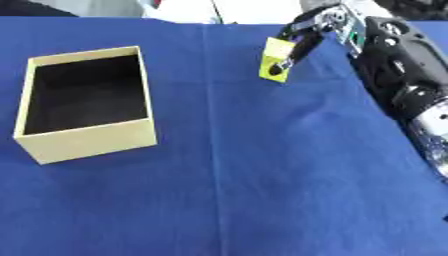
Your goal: Pick up objects on the table and place them in the box.
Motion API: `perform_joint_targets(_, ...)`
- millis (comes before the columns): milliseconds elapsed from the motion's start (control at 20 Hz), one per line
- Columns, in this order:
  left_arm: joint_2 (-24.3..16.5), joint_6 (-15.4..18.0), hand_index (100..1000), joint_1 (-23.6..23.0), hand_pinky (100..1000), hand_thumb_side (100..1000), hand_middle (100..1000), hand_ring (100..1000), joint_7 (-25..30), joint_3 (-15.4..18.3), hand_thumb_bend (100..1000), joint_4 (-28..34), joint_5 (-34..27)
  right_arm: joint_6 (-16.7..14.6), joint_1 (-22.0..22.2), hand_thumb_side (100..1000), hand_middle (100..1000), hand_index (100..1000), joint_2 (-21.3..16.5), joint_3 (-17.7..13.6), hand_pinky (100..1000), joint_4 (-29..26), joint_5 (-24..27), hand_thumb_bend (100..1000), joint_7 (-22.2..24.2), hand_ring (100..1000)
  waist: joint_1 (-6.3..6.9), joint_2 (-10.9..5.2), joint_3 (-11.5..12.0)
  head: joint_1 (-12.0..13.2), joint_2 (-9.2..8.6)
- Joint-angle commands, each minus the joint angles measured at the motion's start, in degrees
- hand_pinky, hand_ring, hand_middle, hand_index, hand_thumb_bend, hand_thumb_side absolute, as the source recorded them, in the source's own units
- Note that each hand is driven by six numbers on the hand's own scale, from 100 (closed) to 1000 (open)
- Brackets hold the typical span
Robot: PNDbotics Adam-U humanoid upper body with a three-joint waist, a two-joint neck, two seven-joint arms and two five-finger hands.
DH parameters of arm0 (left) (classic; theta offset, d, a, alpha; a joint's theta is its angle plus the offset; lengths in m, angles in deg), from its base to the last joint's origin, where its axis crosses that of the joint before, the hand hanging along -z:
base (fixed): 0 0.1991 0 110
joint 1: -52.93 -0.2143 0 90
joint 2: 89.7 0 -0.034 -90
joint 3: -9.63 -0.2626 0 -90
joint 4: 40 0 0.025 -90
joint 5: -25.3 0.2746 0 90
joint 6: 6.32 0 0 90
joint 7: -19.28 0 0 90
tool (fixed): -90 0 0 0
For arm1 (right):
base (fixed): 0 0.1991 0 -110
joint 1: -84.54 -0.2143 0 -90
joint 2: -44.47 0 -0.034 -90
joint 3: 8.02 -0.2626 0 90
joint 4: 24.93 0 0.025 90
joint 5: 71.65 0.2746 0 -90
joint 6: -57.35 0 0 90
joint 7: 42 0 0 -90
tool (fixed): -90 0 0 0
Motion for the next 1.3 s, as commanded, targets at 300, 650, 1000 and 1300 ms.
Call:
perform_joint_targets(300, -0.49, 0.02, 620, 0.56, 890, 886, 663, 760, 0.52, -0.11, 221, 0.9, 0.42, 0.91, -1.97, 541, 802, 889, -0.6, -0.46, 894, -0.74, -1.47, 646, -2.65, 949, -0.11, -0.57, 0.21, -0.27, -0.6)
perform_joint_targets(650, -0.38, -0.01, 618, 0.52, 891, 887, 664, 762, 0.73, -0.13, 215, 0.9, 0.4, 2.67, -1.83, 142, 656, 760, -0.17, -0.78, 811, -1.31, -0.98, 345, -7.39, 883, -0.07, -0.59, 0.31, -0.21, -0.58)
perform_joint_targets(1000, -0.31, -0.05, 617, 0.47, 892, 890, 665, 764, 1.11, -0.17, 209, 0.9, 0.36, 4.79, -1.86, 160, 560, 613, 0.15, -0.31, 762, -3.05, 1.12, 161, -8.56, 832, -0.06, -0.76, 0.21, -0.32, -0.59)
perform_joint_targets(1300, -0.31, -0.06, 617, 0.52, 891, 888, 665, 764, 1.24, -0.19, 204, 0.9, 0.25, 5.8, -2.08, 158, 537, 573, 0.35, -0.45, 751, -5.03, 2.87, 148, -9.07, 815, -0.09, -0.97, 0.17, -0.22, -0.4)
